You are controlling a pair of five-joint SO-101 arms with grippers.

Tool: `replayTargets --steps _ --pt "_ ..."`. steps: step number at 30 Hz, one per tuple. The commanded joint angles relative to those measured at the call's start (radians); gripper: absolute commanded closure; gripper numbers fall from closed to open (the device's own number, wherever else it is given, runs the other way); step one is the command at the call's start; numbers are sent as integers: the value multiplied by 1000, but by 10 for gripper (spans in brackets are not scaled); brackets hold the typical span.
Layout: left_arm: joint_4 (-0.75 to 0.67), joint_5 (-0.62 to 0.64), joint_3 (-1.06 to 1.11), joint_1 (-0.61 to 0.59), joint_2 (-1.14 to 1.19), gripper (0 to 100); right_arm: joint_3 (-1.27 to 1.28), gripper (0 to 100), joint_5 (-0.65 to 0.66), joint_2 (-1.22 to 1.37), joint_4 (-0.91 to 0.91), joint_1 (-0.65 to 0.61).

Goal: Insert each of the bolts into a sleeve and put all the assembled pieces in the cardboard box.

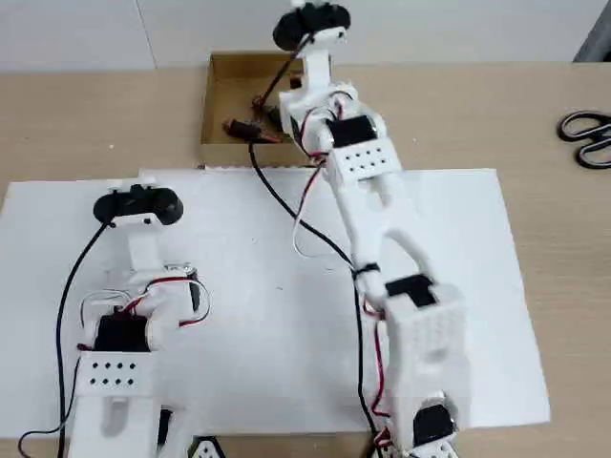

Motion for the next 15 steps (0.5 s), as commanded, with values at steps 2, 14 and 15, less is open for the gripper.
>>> replayTargets --steps 2,14,15 --pt "-15 2 -8 -2 -17 994 -341 991 11 177 -33 10" --pt "114 -61 133 97 -476 994 -763 799 75 447 248 5" --pt "123 -74 162 109 -522 994 -779 799 75 447 271 5"
